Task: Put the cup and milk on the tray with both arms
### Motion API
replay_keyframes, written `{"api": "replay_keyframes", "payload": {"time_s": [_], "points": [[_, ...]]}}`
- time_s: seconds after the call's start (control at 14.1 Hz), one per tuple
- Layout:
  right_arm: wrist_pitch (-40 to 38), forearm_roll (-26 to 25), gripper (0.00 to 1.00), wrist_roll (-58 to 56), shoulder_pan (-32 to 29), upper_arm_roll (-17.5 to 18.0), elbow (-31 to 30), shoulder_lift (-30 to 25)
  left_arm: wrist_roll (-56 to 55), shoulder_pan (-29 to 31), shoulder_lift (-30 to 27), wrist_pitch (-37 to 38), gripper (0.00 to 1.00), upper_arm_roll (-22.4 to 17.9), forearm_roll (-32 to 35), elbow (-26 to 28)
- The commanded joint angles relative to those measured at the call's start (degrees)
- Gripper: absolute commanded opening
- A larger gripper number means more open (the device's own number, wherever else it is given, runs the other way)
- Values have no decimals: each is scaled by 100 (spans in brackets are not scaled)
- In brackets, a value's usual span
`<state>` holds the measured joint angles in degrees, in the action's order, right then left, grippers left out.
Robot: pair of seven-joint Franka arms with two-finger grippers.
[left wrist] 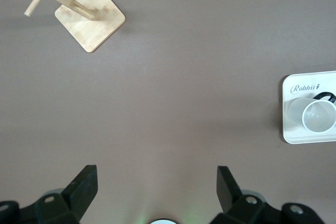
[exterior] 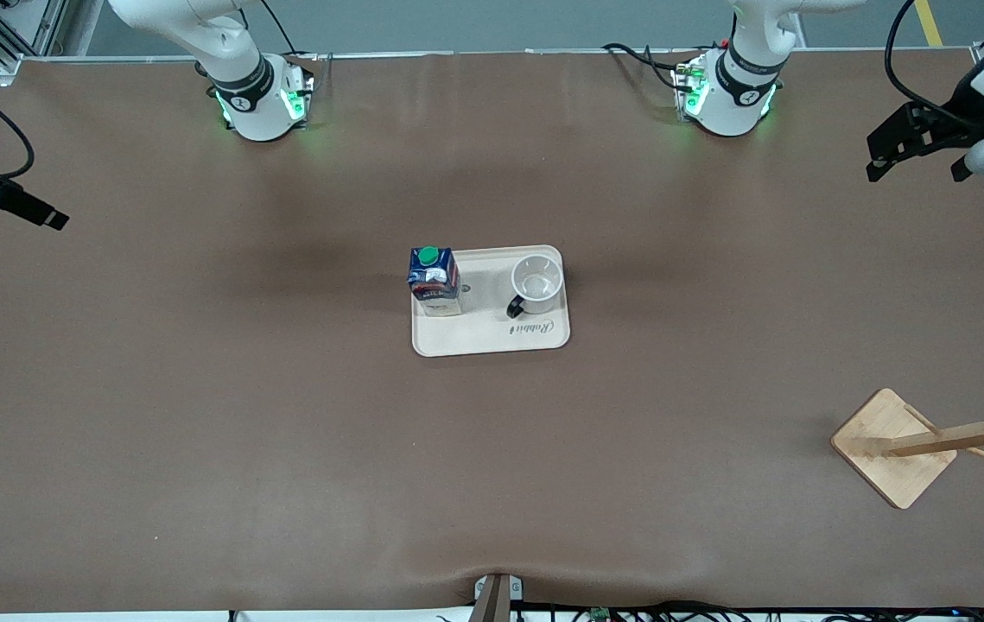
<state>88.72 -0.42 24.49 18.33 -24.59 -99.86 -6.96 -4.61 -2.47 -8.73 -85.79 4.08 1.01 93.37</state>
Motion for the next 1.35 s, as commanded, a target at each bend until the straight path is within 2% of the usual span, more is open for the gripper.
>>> {"api": "replay_keyframes", "payload": {"time_s": [0.0,0.42,1.27], "points": [[40,-116,100,-127,4,-2,238,106,-22,62,-445,-228,100,32,101,533],[49,-90,100,-190,-31,-10,397,168,-5,89,-270,-193,100,-12,31,226],[93,-82,100,-181,-57,-10,459,274,-251,98,-208,88,100,-30,92,147]]}}
